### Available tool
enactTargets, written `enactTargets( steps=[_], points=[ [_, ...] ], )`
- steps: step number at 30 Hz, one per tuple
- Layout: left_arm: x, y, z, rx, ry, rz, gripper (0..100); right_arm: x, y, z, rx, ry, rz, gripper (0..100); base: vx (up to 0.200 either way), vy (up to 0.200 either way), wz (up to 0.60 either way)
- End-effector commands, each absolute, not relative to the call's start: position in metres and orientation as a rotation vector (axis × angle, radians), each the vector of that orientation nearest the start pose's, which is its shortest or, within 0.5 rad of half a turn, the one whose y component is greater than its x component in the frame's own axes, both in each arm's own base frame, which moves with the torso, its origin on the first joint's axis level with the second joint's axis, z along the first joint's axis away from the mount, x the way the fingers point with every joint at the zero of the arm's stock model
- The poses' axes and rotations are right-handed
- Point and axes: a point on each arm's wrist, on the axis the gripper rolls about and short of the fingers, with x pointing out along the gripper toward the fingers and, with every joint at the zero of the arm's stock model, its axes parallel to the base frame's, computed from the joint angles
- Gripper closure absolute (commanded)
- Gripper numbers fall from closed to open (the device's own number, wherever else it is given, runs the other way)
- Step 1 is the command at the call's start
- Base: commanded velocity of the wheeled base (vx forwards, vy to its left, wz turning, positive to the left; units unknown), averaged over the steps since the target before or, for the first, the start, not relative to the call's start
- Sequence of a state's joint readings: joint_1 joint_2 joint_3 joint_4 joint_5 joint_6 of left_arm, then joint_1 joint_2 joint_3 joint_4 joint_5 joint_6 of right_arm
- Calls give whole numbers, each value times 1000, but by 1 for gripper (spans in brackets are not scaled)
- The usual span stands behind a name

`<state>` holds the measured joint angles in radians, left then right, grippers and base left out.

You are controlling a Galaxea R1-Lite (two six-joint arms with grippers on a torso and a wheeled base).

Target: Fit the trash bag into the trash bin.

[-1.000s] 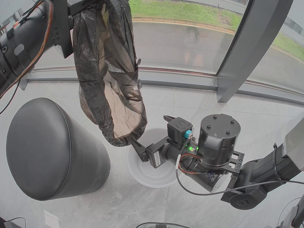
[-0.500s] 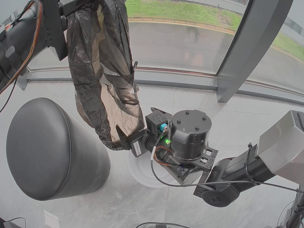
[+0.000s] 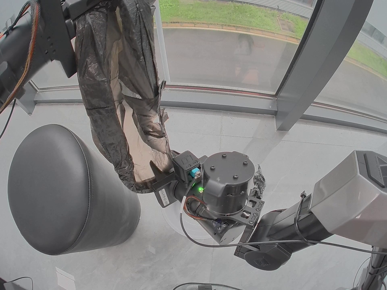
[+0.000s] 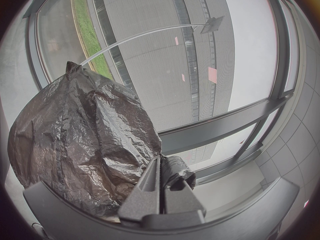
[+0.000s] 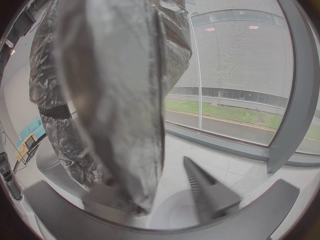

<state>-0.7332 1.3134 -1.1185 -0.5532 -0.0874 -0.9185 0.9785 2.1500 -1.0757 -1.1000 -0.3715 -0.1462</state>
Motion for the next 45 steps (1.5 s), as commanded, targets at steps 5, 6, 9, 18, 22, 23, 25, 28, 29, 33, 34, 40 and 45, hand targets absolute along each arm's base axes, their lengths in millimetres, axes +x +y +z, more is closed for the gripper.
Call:
enactTargets(
  steps=[5,6,9,18,22,23,25,28,29,33,34,40,45],
  points=[
    [151,-138,366,-972,49,-919,100,235,339,135,-127,-60,610,100,0,0,0],
    [151,-138,365,-972,50,-919,100,234,339,134,-130,-56,613,100,0,0,0],
    [150,-137,365,-972,48,-918,100,228,339,131,-131,-58,625,100,0,0,0],
    [149,-135,354,-960,77,-902,100,198,321,122,-151,16,660,100,0,0,0],
    [146,-132,340,-939,115,-902,100,187,298,133,-172,70,659,100,0,0,0],
    [146,-131,334,-930,134,-906,100,184,291,137,-168,90,663,100,0,0,0],
    [148,-130,324,-918,159,-914,100,177,281,144,-169,130,678,100,0,0,0],
    [154,-127,310,-915,165,-934,100,167,266,160,-147,193,765,100,0,0,0],
    [156,-126,306,-924,163,-944,100,163,260,167,-132,218,799,100,0,0,0],
    [161,-119,295,-967,176,-1027,100,153,237,192,-62,339,925,100,0,0,0],
    [162,-117,293,-976,180,-1044,100,153,233,196,-42,370,942,100,0,0,0],
    [165,-111,278,-1003,208,-1133,100,164,208,214,111,472,992,100,0,0,0],
    [170,-112,262,-998,240,-1126,100,167,193,217,224,541,1032,100,0,0,0]
  ],
)
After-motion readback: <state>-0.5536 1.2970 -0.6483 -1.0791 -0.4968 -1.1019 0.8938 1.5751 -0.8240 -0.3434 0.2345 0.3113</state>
